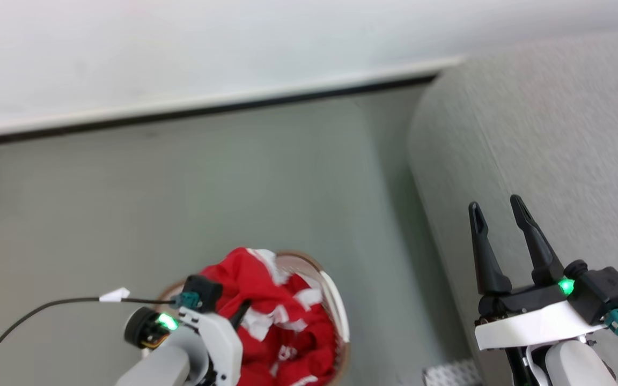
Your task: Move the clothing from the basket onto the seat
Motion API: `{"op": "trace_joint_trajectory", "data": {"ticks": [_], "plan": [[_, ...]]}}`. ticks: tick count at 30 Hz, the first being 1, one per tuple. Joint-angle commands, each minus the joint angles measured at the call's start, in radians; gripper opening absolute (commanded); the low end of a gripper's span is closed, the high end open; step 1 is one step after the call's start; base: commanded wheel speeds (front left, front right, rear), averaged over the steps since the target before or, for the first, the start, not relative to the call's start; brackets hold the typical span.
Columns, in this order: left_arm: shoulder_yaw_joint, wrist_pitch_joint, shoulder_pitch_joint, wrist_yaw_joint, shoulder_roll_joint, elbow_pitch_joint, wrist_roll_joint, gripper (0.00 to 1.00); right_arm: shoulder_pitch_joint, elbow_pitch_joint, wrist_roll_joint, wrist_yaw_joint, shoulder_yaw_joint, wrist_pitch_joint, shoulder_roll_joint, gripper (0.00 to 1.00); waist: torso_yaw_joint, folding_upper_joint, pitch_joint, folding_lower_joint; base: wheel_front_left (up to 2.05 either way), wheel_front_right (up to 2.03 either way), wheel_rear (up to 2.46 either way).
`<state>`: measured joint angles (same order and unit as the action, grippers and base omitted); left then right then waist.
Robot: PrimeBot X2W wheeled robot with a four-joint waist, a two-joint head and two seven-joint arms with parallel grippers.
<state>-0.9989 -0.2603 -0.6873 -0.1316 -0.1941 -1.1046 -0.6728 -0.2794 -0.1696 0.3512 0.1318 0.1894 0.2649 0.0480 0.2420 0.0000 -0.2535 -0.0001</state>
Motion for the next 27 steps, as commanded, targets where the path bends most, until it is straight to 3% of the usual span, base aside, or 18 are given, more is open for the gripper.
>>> {"op": "trace_joint_trajectory", "data": {"ticks": [1,16,27], "plan": [[0.014,-0.005,0.011,0.002,-0.005,0.03,-0.016,0.0,0.019,-0.008,-0.014,-0.002,-0.004,-0.001,0.004,1.0,-0.07,0.0,0.076,0.0001,0.0,0.0,0.0],[0.221,-0.004,0.067,0.039,-0.051,0.4,0.035,0.0,0.096,-0.04,-0.02,-0.002,0.015,-0.001,0.004,1.0,-0.179,0.0,0.222,0.0001,0.0,0.0,0.0],[0.286,0.006,0.027,0.063,-0.057,0.594,0.013,0.0,0.102,-0.049,-0.005,-0.002,0.064,-0.001,0.004,1.0,-0.221,0.0,0.267,0.0001,0.0,0.0,0.0]]}}
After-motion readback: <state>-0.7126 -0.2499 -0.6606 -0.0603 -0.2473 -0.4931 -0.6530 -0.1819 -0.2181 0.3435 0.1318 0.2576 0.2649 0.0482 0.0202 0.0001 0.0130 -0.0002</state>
